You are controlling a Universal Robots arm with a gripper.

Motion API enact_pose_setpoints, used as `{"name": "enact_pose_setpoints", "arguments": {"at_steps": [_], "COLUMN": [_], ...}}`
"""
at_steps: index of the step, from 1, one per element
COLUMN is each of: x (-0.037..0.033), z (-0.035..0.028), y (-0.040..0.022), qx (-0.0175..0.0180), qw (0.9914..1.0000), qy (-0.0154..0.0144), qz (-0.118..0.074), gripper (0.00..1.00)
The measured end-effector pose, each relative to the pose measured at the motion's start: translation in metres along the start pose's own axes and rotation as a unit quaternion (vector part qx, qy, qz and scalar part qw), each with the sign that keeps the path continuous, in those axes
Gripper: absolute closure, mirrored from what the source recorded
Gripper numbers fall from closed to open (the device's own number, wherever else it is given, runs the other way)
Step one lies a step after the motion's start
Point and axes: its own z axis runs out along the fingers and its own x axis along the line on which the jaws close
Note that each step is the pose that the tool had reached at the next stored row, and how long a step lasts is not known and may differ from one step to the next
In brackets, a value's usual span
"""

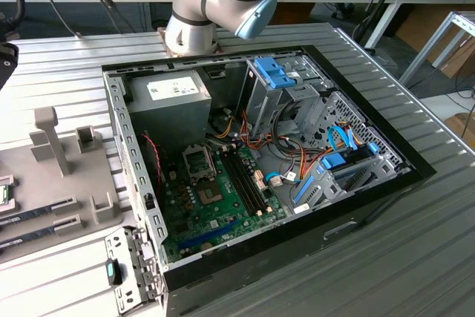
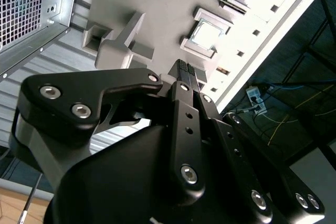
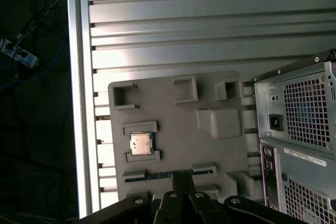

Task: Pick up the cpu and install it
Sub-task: 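Reach for the cpu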

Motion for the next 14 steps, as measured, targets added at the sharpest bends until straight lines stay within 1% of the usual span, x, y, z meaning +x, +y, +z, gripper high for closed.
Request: {"name": "enact_pose_setpoints", "arguments": {"at_steps": [14], "x": [0.0016], "z": [0.0023], "y": [-0.0002], "qx": [0.0000], "qw": [1.00000], "qy": [0.0000], "qz": [0.000], "gripper": [0.89]}}
